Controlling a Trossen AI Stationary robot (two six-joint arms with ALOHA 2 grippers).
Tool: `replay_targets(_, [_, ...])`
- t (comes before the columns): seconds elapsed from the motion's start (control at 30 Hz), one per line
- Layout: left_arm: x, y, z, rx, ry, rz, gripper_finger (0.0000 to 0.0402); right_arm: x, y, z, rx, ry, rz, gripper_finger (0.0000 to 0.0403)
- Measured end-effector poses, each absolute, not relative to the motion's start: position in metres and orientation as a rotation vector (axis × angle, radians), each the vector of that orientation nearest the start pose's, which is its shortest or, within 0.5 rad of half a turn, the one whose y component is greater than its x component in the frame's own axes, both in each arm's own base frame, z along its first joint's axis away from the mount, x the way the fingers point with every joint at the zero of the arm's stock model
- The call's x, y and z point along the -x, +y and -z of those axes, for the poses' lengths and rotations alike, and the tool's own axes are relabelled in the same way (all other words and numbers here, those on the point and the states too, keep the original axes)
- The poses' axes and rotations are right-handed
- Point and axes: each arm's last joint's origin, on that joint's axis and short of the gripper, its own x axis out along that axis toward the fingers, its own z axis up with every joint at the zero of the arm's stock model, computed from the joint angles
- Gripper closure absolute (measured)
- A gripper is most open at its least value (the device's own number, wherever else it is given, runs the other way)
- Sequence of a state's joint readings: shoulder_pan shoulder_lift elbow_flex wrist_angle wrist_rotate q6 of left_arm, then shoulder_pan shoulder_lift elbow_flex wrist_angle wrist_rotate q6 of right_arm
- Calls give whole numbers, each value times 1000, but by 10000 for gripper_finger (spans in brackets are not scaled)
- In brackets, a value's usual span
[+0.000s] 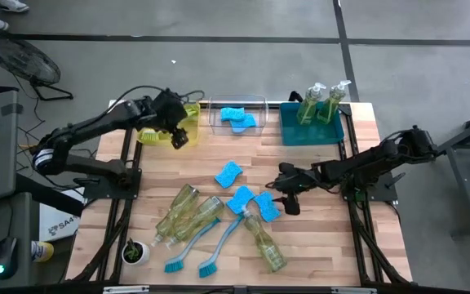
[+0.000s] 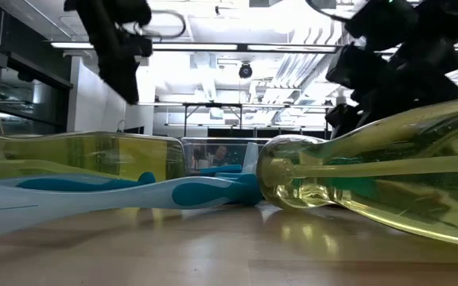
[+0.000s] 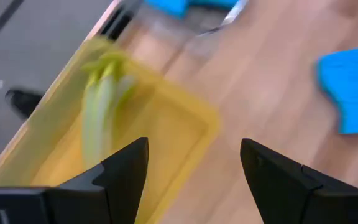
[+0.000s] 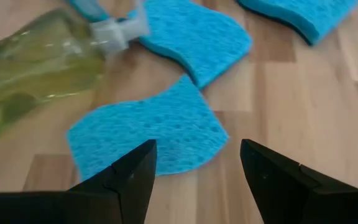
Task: Pick & Place Kitchen Sink Supplies
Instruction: Put the sponge into the transparent bin
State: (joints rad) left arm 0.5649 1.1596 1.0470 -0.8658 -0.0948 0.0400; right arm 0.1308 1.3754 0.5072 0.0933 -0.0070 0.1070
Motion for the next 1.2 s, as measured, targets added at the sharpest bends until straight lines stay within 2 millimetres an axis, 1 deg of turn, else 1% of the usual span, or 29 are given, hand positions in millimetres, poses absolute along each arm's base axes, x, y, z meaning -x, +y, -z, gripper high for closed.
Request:
replay_targets(0.13, [-198, 90, -304, 136, 920, -491, 151, -239, 38, -147, -6, 775, -86, 176])
replay_targets(0.27, [-211, 60, -310, 60, 842, -427, 151, -239, 40, -147, 23, 769, -46, 176])
replay_targets(0.37, [-216, 37, -306, 0, 757, -375, 151, -238, 42, -147, 27, 767, -51, 176])
replay_targets(0.43, [-215, 23, -299, -12, 708, -349, 151, -238, 43, -147, 32, 765, -57, 176])
replay_targets(0.5, [-210, 11, -292, -2, 665, -329, 151, -238, 43, -147, 45, 762, -64, 176])
replay_targets(0.6, [-197, -6, -278, 18, 609, -302, 151, -240, 44, -150, 59, 765, -79, 176])
replay_targets(0.77, [-172, -23, -261, 46, 487, -283, 151, -248, 45, -163, 112, 789, -101, 176])
replay_targets(0.9, [-155, -29, -253, 57, 401, -264, 151, -255, 44, -171, 148, 821, -112, 176])
replay_targets(1.07, [-134, -29, -242, 54, 341, -268, 151, -267, 37, -162, 135, 891, -147, 176])
replay_targets(1.2, [-121, -28, -234, 68, 295, -250, 151, -278, 36, -153, 163, 990, -173, 176])
